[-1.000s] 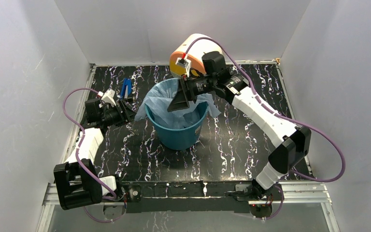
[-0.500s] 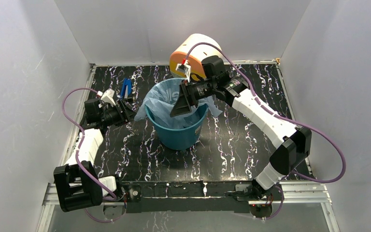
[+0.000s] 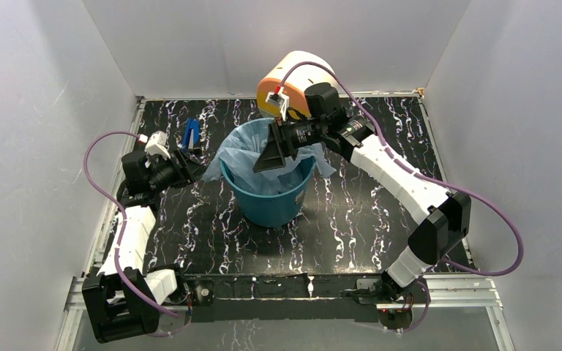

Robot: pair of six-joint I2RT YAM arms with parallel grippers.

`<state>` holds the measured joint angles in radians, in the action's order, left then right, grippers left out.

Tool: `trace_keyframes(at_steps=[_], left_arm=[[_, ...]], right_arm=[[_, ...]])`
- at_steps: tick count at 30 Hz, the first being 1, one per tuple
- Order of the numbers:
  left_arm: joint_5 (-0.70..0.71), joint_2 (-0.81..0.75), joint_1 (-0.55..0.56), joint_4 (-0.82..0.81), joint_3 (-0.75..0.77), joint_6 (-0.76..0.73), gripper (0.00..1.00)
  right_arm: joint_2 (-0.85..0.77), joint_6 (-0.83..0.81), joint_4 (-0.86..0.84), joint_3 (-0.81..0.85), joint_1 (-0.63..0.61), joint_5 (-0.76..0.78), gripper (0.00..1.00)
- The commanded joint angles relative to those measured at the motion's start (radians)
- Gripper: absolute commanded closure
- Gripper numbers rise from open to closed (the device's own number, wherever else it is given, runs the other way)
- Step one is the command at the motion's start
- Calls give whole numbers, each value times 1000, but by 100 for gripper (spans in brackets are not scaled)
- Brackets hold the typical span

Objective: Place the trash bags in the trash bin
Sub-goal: Place the trash bag in the trash bin.

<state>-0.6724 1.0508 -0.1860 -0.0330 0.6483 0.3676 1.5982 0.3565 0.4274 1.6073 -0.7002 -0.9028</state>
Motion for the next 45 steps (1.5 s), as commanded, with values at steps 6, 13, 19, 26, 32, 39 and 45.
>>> trace_keyframes(at_steps=[6, 13, 19, 26, 32, 39, 45], left_arm=[[3, -11, -2, -25, -4, -4, 46], [24, -20, -3, -11, -3, -12, 46], [38, -27, -3, 4, -2, -18, 45], [46, -23, -3, 3, -1, -15, 45], [52, -21, -3, 15, 12, -30, 44], [67, -20, -4, 24, 11, -31, 44], [71, -21, -3, 27, 10, -32, 44]], right_arm=[[88, 128, -142, 85, -20, 69, 17], [86, 77, -165, 99, -85, 67, 16], [60, 18, -115, 93, -97, 88, 16], [-55, -116, -45, 12, -99, 102, 16], [-85, -155, -18, -13, -99, -4, 15], [-58, -55, -116, -10, -97, 32, 11], [35, 68, -106, 72, -97, 256, 9]])
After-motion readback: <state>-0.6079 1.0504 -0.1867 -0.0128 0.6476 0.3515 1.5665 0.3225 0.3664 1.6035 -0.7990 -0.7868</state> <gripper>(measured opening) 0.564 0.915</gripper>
